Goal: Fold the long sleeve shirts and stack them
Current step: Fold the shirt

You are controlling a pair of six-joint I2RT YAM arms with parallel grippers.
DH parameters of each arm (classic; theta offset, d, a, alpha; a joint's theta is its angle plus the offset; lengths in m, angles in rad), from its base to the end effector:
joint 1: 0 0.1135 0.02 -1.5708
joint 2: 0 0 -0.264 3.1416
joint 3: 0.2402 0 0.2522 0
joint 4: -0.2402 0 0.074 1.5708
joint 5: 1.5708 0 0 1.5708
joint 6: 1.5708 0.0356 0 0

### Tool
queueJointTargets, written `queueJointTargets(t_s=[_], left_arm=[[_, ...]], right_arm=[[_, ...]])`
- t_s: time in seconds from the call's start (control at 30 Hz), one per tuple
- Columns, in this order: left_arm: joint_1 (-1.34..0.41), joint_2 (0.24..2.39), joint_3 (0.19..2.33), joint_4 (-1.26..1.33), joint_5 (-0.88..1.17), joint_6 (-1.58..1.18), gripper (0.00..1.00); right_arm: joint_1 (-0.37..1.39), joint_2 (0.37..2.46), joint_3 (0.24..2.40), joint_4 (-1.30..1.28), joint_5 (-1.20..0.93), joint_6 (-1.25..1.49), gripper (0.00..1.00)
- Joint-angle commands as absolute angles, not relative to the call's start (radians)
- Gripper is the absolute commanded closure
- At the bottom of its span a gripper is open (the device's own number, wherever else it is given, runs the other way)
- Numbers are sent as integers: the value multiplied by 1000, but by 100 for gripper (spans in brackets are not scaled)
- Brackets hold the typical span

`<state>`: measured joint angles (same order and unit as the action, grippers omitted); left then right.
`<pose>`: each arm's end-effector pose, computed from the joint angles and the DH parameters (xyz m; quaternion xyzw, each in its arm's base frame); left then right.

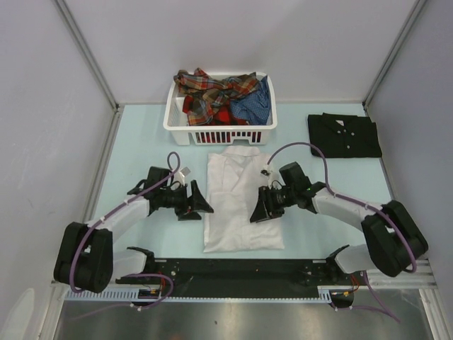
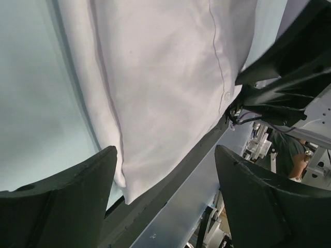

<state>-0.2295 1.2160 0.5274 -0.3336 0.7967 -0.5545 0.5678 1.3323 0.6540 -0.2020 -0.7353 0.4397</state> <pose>0.1959 -0.0719 0.1673 -0.0399 0.8926 -0.4405 0.0881 0.1979 0.1546 0.1856 -0.1776 0.8685 0.4486 0.1133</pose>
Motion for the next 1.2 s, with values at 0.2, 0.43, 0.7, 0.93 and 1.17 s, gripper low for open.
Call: queueJointTargets(t_s=[0.2,0.43,0.7,0.93,1.17], left_arm=[[-342,1296,505,-163,761,-629,25],[-342,1385,506,-55,755,-611,20],[-325,1460,563,27,765,-552,24],[-295,1462,617,8,756,-491,29],[-261,1537,656,58,722,-477,34]], right_arm=[[591,1603,684,-115,-750,428,60],[621,1649,706,-124,-724,396,58],[627,1596,767,-179,-762,376,51],[581,1417,868,-202,-804,274,44],[509,1610,1090,-271,-802,132,37]])
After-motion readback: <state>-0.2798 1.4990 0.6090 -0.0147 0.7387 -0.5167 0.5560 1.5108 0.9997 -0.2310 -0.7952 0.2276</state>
